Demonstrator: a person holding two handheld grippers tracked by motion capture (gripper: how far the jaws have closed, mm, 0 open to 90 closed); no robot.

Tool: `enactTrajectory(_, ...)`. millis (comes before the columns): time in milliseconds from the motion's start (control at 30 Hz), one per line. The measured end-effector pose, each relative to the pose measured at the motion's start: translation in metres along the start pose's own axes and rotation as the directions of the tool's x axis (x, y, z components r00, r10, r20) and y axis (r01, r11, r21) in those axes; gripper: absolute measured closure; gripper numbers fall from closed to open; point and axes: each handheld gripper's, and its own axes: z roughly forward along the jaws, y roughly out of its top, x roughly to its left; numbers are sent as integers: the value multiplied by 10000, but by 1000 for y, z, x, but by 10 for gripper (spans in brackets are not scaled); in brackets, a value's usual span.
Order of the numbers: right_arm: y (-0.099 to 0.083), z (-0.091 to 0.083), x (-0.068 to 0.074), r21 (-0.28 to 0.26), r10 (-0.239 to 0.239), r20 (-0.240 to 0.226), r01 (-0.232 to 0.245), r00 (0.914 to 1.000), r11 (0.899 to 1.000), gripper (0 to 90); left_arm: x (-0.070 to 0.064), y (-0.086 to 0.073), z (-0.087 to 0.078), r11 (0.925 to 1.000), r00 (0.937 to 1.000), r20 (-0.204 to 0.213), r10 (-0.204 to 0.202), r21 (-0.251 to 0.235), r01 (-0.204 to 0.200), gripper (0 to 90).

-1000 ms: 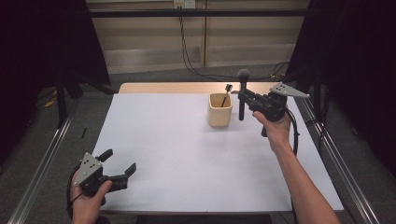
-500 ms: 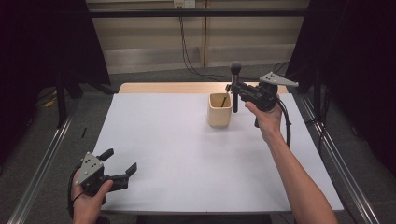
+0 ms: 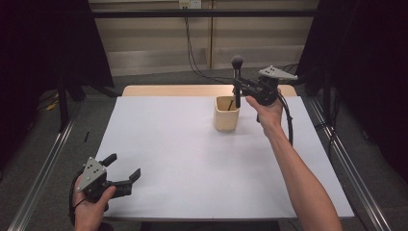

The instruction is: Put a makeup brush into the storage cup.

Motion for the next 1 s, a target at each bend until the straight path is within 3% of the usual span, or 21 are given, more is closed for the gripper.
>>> enactTrajectory(267,-5,15,-3,82,157,100,-158,9998,9998,734,0,0,0,9996,9996,-34,271,45,-271,26)
enactTrajectory(467,-10,20,-5,195,152,149,-154,9998,9997,733,0,0,0,10000,10000,-2,92,-20,-92,26)
enactTrajectory(1000,-26,35,-3,417,179,120,-184,9998,9990,733,3,0,-1,9999,9998,-145,127,-33,-128,26)
